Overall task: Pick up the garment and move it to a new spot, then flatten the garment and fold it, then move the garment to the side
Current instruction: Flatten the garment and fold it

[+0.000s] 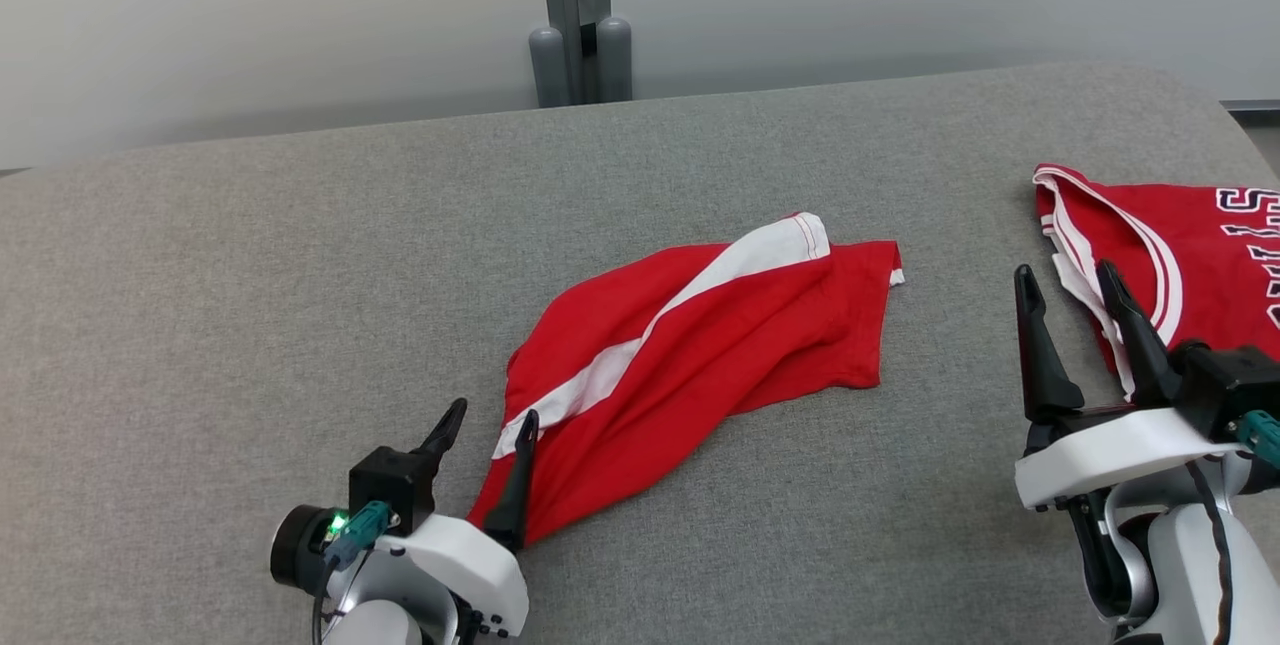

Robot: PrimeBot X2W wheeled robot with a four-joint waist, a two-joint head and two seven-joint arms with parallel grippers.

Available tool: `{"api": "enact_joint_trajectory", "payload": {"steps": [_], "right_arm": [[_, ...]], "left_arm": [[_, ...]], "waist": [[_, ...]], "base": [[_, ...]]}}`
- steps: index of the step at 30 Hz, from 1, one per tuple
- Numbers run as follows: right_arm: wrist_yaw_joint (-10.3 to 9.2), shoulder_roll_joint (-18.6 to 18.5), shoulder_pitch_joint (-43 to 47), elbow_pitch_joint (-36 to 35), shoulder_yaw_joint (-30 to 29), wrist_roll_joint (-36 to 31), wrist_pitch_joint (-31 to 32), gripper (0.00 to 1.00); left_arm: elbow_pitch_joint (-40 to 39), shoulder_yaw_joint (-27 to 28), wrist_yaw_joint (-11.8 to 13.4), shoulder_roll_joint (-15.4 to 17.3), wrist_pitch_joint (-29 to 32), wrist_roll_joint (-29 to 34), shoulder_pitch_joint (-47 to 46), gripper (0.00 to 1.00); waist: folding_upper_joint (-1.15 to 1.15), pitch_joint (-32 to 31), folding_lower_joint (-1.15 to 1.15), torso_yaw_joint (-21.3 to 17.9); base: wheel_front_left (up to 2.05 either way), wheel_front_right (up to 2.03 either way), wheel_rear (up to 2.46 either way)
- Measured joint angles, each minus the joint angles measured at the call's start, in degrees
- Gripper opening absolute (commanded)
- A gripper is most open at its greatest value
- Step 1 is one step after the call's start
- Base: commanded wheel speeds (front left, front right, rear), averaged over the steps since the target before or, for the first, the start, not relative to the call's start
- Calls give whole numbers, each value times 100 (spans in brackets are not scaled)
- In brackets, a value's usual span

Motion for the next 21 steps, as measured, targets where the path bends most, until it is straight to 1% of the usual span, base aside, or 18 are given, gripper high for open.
{"api": "enact_joint_trajectory", "payload": {"steps": [7, 15, 16, 17, 18, 21], "right_arm": [[0, 32, -8, 62, -5, 12, -59, 100], [0, 48, -69, 154, -9, 32, -113, 100], [0, 51, -75, 176, -13, 33, -119, 100], [0, 52, -84, 196, -14, 33, -120, 100], [0, 53, -93, 204, -18, 33, -126, 100], [0, 56, -99, 230, -30, 32, -143, 100]], "left_arm": [[369, -157, -41, 83, 491, 29, -253, 100], [520, -177, 54, 92, 654, 54, -366, 100], [528, -181, 59, 92, 658, 51, -375, 73], [543, -183, 64, 88, 658, 36, -375, 34], [550, -181, 90, 82, 652, 25, -375, 0], [577, -193, 113, 83, 623, 2, -375, 0]], "waist": [[0, 109, 0, -74], [0, 171, 0, -138], [0, 171, 0, -143], [0, 169, 0, -147], [0, 165, 0, -150], [0, 141, 0, -145]], "base": [[0, 0, 0], [0, 0, 0], [0, 0, 0], [0, 0, 0], [0, 0, 0], [0, 0, 0]]}}
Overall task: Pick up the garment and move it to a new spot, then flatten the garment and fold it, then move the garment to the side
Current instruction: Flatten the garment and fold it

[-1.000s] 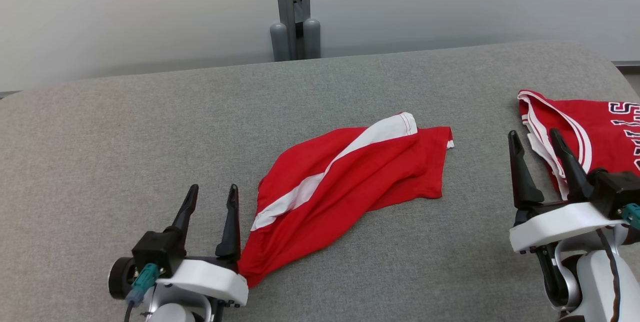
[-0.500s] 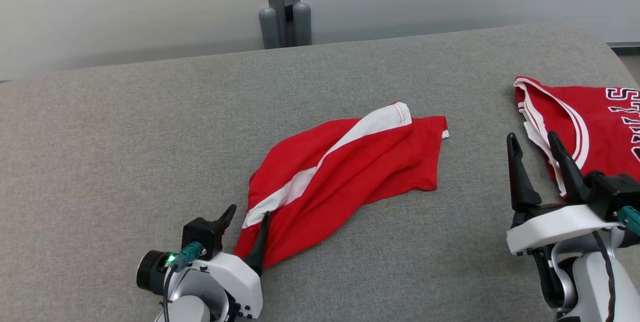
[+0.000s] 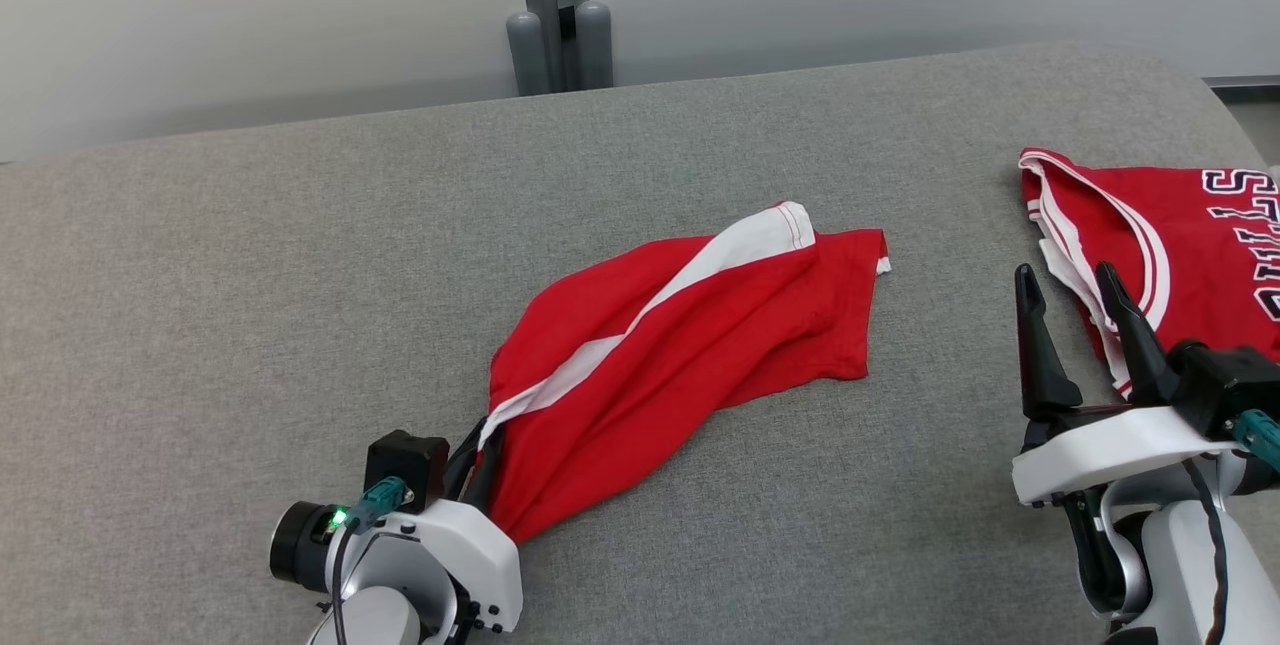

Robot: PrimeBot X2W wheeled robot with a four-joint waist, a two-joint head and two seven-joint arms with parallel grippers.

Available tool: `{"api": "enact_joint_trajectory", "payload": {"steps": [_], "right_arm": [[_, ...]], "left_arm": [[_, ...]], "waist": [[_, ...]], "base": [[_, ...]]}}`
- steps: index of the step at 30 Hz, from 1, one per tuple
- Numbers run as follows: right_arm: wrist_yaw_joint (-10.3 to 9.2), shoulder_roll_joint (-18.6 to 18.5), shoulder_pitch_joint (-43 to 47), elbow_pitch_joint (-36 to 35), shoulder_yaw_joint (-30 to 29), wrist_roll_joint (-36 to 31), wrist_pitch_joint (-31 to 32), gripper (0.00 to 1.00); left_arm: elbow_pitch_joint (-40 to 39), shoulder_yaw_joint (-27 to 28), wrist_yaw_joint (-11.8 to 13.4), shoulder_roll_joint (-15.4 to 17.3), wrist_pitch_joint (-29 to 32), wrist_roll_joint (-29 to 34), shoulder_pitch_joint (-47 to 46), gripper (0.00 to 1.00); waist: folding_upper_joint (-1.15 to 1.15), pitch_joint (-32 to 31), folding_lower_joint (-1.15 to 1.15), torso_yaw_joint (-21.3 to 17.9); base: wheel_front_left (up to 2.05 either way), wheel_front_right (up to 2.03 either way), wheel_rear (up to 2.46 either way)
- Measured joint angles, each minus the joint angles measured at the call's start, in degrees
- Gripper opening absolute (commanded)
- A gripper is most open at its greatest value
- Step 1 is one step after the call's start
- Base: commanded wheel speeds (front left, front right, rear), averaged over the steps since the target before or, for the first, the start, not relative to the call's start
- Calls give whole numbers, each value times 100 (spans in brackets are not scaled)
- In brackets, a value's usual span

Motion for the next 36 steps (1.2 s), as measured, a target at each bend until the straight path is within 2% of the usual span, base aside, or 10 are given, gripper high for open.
{"api": "enact_joint_trajectory", "payload": {"steps": [7, 16, 26, 31, 36], "right_arm": [[0, 7, -24, 75, -13, -11, 29, 100], [0, -166, -669, 720, 436, 432, 650, 100], [0, -754, -2207, 2041, 1252, 1270, 1720, 100], [0, -962, -2575, 2507, 1837, 1784, 2180, 100], [0, -1196, -2799, 2739, 2353, 2260, 2288, 100]], "left_arm": [[-88, 32, 16, -9, -260, -78, -2, 0], [-388, -97, 37, 10, -520, -54, -2, 0], [-476, -609, -63, -11, -477, 242, -271, 0], [-456, -861, -66, -71, -523, 300, -396, 0], [-436, -1077, -62, -92, -560, 304, -478, 0]], "waist": [[0, -46, 0, 107], [0, -12, 0, 423], [0, 243, 0, 833], [0, 357, 0, 1040], [0, 456, 0, 1185]], "base": [[0, 0, 0], [0, 0, 0], [0, 0, 0], [0, 0, 0], [0, 0, 0]]}}
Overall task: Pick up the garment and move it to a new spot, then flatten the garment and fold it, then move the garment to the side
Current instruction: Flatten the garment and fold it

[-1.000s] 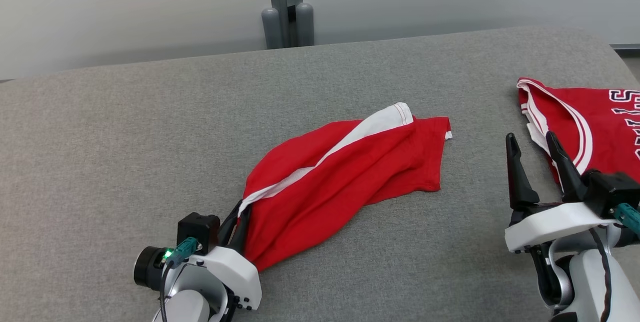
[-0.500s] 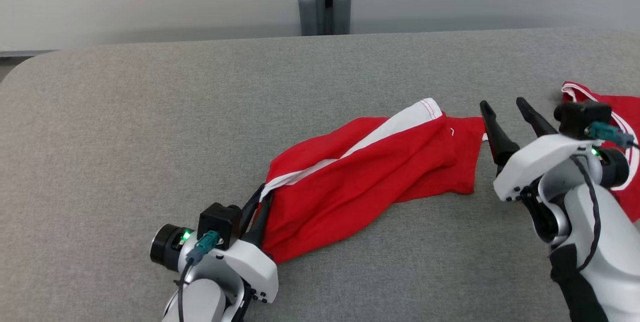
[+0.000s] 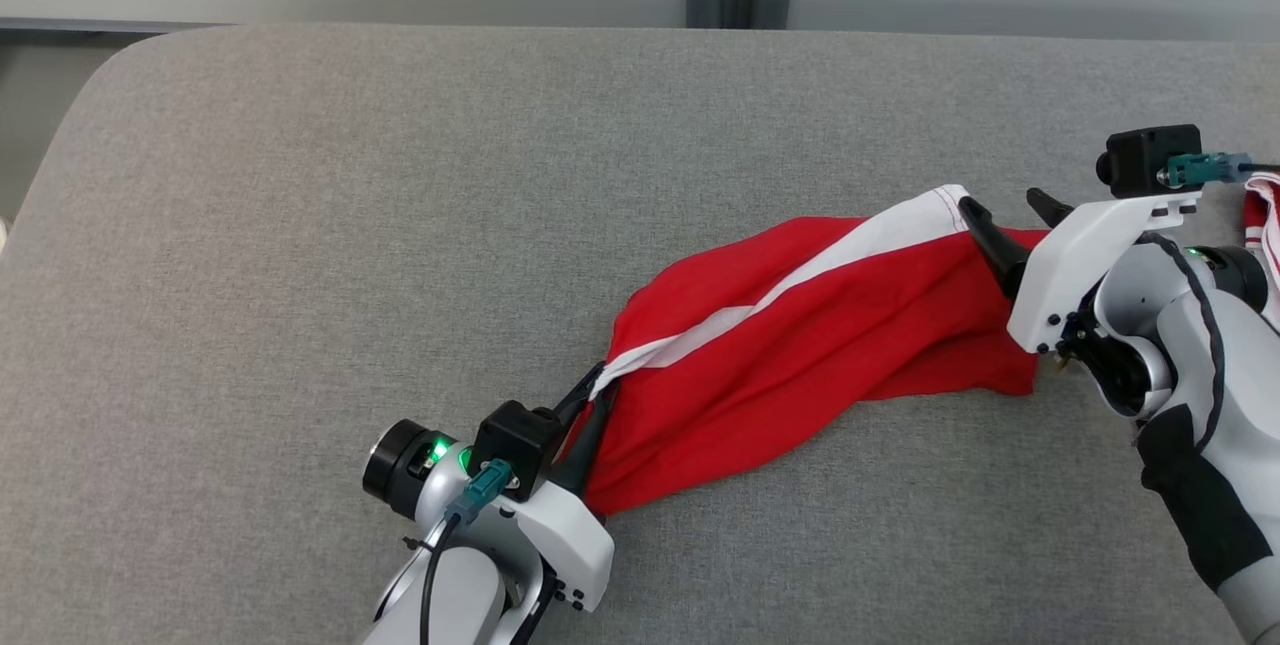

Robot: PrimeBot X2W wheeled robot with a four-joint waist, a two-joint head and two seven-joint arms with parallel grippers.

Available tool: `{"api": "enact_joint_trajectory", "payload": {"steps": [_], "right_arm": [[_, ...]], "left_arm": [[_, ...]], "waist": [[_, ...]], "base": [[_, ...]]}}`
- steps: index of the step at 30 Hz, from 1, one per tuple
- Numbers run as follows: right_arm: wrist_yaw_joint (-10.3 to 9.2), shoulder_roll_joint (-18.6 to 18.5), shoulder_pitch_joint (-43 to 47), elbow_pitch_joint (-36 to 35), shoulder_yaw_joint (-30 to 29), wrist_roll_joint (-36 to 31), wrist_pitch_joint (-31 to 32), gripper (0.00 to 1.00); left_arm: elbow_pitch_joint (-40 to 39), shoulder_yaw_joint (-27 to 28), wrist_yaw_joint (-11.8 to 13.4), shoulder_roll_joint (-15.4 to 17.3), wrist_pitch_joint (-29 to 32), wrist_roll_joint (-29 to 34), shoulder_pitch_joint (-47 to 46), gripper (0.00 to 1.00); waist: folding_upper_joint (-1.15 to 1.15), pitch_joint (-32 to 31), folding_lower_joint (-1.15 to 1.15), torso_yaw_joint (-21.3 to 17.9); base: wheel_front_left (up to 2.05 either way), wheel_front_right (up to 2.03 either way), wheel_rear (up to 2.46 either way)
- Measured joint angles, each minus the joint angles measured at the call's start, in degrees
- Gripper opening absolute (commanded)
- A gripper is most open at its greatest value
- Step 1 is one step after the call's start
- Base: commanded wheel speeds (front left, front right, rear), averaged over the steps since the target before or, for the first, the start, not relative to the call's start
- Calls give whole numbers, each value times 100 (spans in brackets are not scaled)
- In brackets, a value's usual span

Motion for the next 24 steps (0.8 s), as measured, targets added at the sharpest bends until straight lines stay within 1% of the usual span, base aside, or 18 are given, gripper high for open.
{"api": "enact_joint_trajectory", "payload": {"steps": [3, 11, 21, 22, 23, 24], "right_arm": [[0, -121, -144, 124, 225, 226, 42, 100], [0, -300, -481, 434, 764, 690, 130, 100], [0, -425, -687, 660, 1280, 1144, 91, 100], [0, -431, -708, 676, 1323, 1191, 92, 71], [0, -431, -708, 676, 1323, 1191, 92, 24], [0, -450, -750, 678, 1418, 1269, 71, 0]], "left_arm": [[8, -114, 1, -8, -19, -5, -20, 0], [29, -391, 35, -20, -49, -73, -207, 0], [36, -608, 118, -23, -93, -220, -357, 0], [38, -624, 136, -24, -94, -231, -358, 0], [38, -624, 136, -24, -94, -231, -358, 0], [53, -653, 154, -24, -101, -269, -370, 0]], "waist": [[0, 64, 0, 74], [0, 220, 0, 232], [0, 346, 0, 334], [0, 352, 0, 339], [0, 352, 0, 339], [0, 358, 0, 345]], "base": [[0, 0, 0], [0, 0, 0], [0, 0, 0], [0, 0, 0], [0, 0, 0], [0, 0, 0]]}}
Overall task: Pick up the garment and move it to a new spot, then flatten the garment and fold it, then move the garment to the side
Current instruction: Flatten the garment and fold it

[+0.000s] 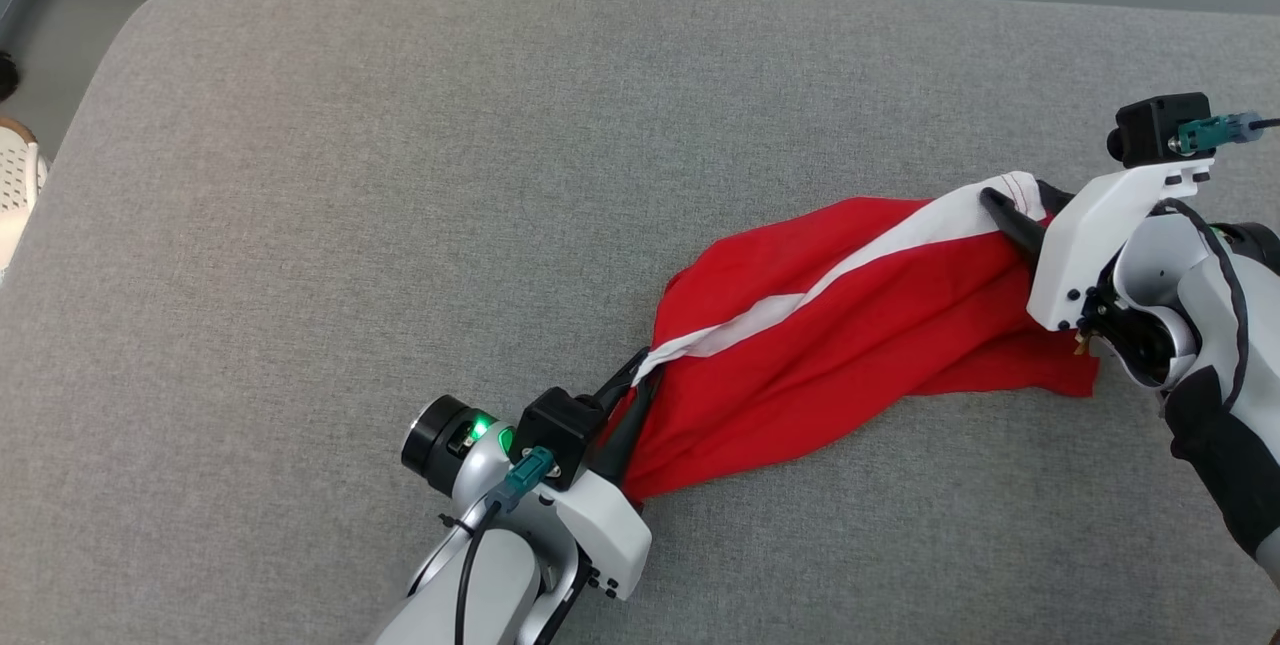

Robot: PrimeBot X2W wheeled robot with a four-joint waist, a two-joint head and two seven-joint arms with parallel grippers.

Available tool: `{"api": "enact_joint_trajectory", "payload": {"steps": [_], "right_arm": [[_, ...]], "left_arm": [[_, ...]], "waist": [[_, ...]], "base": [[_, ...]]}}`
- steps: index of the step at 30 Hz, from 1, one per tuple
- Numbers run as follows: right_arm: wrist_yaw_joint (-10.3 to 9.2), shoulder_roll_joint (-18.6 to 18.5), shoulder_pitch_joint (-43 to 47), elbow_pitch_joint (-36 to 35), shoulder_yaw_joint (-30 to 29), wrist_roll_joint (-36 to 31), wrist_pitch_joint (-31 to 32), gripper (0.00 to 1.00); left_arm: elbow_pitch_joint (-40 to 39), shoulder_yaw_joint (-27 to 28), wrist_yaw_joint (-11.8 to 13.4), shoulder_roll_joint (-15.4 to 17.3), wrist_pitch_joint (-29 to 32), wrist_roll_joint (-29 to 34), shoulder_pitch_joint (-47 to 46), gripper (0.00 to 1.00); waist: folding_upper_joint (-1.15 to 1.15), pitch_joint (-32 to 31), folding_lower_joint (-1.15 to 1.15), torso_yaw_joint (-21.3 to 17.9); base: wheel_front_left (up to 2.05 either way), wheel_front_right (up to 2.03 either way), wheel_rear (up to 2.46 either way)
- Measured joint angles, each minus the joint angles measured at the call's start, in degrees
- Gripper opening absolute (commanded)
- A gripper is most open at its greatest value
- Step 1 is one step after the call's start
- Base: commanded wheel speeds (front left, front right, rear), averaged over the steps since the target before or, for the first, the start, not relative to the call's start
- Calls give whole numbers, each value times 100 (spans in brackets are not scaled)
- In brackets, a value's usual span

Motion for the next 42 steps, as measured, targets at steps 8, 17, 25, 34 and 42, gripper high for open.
{"api": "enact_joint_trajectory", "payload": {"steps": [8, 17, 25, 34, 42], "right_arm": [[0, -109, 18, -43, 275, 320, -491, 0], [0, -310, 277, -431, 531, 553, -1436, 0], [0, -422, 384, -865, 627, 470, -2197, 0], [0, -549, 465, -1593, 208, 134, -2570, 0], [1, -316, 600, -2419, -842, -737, -2659, 0]], "left_arm": [[132, -21, 74, 0, -42, -141, -66, 0], [-34, 287, -3, 196, -11, -537, -65, 0], [-526, 667, -2, 425, 112, -906, -62, 0], [-1249, 1105, -33, 539, 481, -1511, -100, 0], [-1726, 1595, 279, 527, 1037, -2064, -363, 0]], "waist": [[0, -119, 0, -40], [0, -515, 0, -218], [0, -882, 0, -514], [0, -1259, 0, -945], [0, -1457, 0, -1245]], "base": [[0, 0, 0], [0, 0, 0], [0, 0, 0], [0, 0, 0], [0, 0, 0]]}}
